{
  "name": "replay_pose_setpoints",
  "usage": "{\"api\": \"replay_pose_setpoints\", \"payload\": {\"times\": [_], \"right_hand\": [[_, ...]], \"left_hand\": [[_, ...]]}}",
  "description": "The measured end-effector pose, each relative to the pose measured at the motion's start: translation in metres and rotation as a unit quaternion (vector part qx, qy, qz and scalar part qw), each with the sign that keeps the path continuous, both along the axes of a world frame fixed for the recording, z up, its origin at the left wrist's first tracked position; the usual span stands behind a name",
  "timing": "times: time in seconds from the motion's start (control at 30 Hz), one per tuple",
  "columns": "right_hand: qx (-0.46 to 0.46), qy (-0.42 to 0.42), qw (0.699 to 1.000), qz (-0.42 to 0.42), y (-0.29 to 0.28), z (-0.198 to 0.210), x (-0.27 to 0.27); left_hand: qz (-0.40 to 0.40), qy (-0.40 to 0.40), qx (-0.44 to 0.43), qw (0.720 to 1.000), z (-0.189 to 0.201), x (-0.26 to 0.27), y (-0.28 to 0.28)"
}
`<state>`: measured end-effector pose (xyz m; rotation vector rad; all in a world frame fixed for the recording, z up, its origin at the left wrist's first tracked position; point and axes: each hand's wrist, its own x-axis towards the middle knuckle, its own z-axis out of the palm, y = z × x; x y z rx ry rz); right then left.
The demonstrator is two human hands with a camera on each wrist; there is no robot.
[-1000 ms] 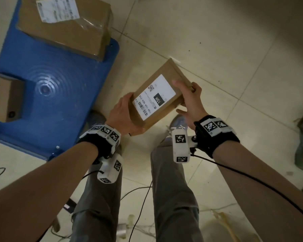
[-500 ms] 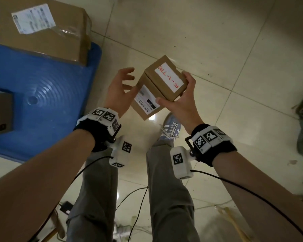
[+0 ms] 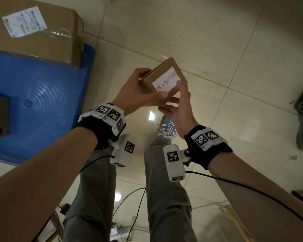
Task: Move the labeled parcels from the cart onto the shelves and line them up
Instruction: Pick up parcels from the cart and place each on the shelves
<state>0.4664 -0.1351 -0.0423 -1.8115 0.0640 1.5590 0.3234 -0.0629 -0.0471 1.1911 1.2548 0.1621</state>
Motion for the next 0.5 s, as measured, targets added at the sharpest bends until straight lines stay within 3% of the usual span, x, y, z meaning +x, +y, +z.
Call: {"api": "replay_pose_setpoints", "payload": {"times": [0.2,0.5], "right_hand": [[-0.002,0.156,0.987,-0.030,-0.010,0.007,0.007],[-0.026,0.151,0.988,0.014,-0.011,0.022,0.011]], "left_hand": [[-0.082,0.027,0.015,0.996,0.005,0.007,0.025],[-0.077,0.028,0.047,0.996,0.010,0.008,0.026]]}}
